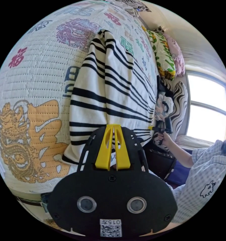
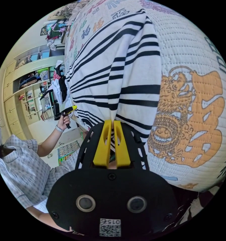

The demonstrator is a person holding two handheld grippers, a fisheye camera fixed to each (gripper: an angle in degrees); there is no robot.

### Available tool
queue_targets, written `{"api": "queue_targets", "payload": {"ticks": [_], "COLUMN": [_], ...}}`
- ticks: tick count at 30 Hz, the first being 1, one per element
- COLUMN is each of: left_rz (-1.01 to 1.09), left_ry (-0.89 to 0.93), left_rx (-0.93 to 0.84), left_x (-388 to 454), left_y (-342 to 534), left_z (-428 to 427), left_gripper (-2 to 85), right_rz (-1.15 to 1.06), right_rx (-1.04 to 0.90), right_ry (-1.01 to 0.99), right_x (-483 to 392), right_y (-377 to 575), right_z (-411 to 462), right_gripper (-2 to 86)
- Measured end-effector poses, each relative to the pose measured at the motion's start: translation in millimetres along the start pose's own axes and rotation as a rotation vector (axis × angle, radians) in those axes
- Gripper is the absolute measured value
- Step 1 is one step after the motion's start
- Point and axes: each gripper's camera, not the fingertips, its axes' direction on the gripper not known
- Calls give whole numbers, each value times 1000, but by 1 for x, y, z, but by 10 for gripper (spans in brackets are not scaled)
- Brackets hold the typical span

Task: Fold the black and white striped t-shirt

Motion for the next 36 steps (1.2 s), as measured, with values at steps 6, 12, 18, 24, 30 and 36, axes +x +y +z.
{"api": "queue_targets", "payload": {"ticks": [6,12,18,24,30,36], "left_rz": [-10,97,237,307,354,300], "left_ry": [-38,180,113,155,197,176], "left_rx": [24,177,110,171,209,239], "left_x": [-21,-28,-29,-51,-66,-69], "left_y": [46,55,70,107,137,178], "left_z": [-12,-18,9,2,2,-4], "left_gripper": [5,84,8,-6,-6,-7], "right_rz": [-9,-96,-160,-196,-237,-77], "right_rx": [36,-14,-134,-416,-761,-1188], "right_ry": [20,-19,42,129,314,618], "right_x": [-7,-20,-40,-70,-113,-169], "right_y": [-12,-45,-87,-144,-191,-212], "right_z": [35,93,158,226,308,377], "right_gripper": [18,61,32,17,20,58]}}
